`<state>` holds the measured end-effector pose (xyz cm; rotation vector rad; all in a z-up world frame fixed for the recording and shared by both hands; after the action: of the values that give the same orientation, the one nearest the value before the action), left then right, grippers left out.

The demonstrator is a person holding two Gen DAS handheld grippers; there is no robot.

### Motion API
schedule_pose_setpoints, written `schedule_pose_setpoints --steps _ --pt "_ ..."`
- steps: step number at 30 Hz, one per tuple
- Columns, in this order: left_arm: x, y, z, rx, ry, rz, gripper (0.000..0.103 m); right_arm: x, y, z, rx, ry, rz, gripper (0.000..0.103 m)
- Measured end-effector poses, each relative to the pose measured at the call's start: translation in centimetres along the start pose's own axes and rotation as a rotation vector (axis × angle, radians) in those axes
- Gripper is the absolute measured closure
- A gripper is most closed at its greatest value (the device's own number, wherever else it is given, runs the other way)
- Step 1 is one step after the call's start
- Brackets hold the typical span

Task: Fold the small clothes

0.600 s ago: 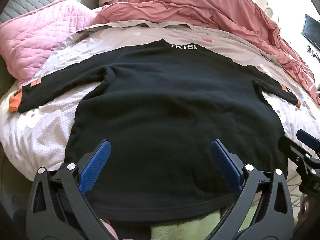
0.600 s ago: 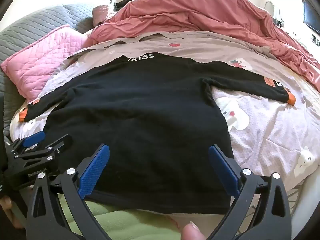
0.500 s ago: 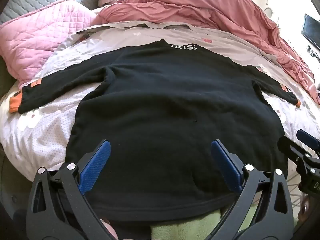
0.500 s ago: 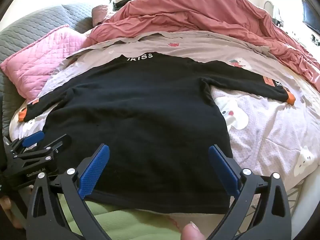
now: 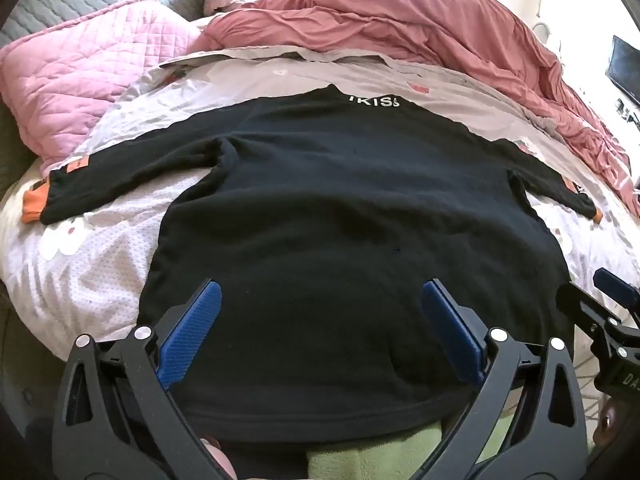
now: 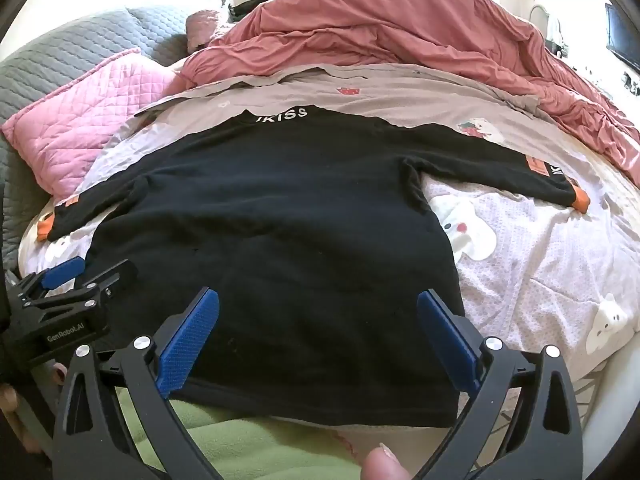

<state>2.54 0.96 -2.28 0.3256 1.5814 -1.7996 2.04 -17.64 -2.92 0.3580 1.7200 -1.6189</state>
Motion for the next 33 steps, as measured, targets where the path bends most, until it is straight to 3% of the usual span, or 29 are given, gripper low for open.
schedule_pose_setpoints --steps 33 --pt "0.23 0.03 -0.44 -0.007 -0.004 -0.001 0.009 0.36 0.16 0.20 -0.005 0.009 -0.001 0.004"
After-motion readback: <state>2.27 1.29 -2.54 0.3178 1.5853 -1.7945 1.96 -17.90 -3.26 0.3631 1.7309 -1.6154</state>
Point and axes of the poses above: each gripper's, at about its wrist camera, not at the fingertips, and y roughly the way its jaws point, z to its right, x to its underside, the point moved 4 cm from there along y, roughly the way its jaws point, and after that the axes turned 14 degrees about -y, right-handed, at the moved point
